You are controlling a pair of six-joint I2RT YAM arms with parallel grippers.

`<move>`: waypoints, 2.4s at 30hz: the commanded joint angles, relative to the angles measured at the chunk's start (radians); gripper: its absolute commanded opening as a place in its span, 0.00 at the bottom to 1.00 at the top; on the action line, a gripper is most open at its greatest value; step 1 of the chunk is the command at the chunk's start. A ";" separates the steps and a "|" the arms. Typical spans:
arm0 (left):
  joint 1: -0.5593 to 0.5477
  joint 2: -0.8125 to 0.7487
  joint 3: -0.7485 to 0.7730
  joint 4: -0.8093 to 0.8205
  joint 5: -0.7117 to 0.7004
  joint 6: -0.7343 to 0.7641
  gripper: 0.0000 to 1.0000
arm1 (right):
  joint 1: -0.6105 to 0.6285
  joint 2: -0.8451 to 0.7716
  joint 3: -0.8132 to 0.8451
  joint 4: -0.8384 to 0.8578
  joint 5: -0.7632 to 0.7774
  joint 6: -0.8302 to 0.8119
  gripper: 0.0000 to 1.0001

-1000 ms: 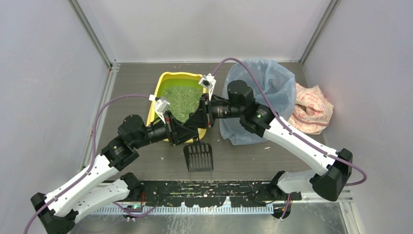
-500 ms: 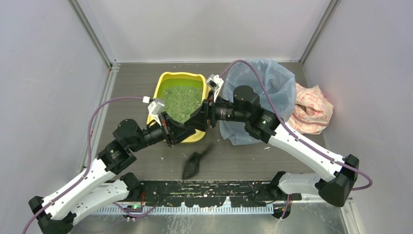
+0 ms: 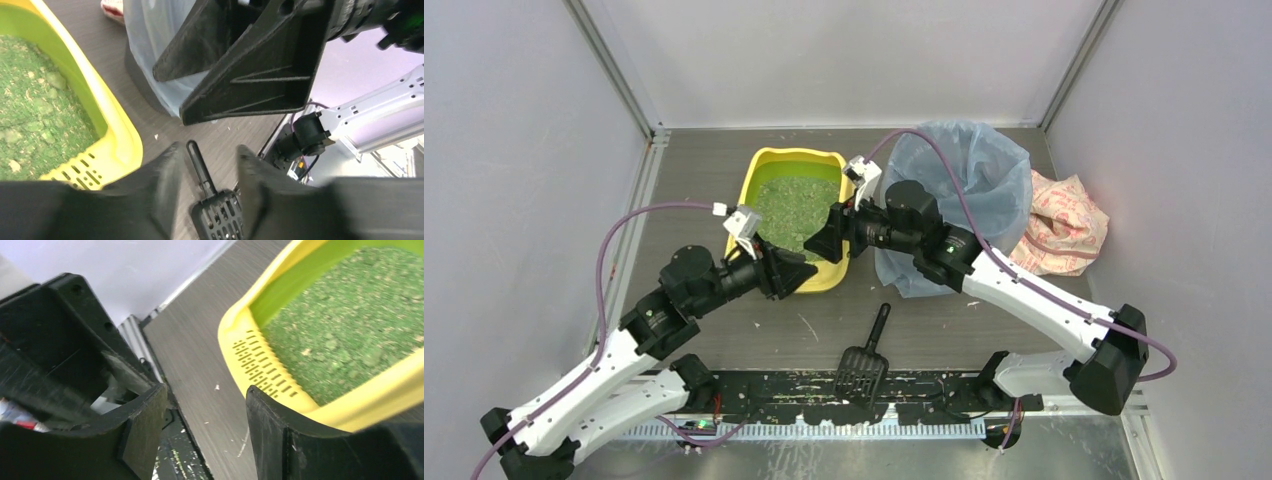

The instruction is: Clean the litter box

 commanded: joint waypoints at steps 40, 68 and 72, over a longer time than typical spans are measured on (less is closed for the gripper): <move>-0.502 1.081 0.427 -0.146 -0.714 -0.161 0.77 | -0.015 -0.456 -0.066 -0.164 0.714 -0.003 0.70; -0.530 1.176 0.417 -0.191 -0.627 -0.225 0.66 | -0.015 -0.466 -0.089 -0.164 0.726 0.006 0.74; -0.529 1.186 0.410 -0.191 -0.617 -0.234 0.62 | -0.015 -0.467 -0.091 -0.164 0.726 0.006 0.74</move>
